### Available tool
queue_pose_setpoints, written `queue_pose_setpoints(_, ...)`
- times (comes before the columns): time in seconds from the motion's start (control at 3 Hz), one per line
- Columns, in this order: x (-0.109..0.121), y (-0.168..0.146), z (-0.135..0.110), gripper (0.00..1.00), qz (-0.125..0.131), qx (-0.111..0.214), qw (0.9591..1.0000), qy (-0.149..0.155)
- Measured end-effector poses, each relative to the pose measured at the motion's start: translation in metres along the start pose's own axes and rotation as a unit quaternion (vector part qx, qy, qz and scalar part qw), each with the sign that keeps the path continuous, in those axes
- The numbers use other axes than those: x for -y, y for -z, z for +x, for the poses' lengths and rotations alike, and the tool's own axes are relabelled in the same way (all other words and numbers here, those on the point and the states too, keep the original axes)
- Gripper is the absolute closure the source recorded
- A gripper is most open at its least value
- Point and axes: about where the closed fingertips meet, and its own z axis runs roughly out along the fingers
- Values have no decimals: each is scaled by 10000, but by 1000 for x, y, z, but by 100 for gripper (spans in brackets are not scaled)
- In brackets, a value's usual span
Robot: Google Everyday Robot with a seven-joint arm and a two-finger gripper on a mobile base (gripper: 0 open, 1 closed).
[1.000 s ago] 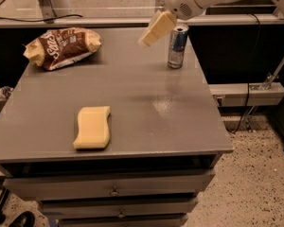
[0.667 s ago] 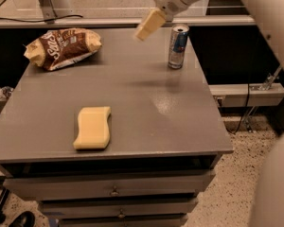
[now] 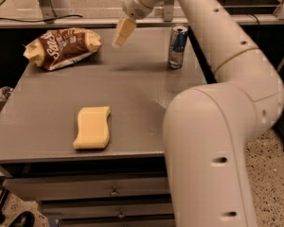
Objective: Move brown chip bag near sponge
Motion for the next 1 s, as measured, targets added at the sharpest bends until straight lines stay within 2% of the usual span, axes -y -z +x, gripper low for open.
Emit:
queue_pose_setpoints(0.33,4,-35,-12,0,-153,44,9999,51)
queue_pose_setpoints(0.67,8,-54,-29,0,-143,193,9995,-201)
queue_pose_setpoints(1.0,1,-73,-53,0,-203,482,9968,-611)
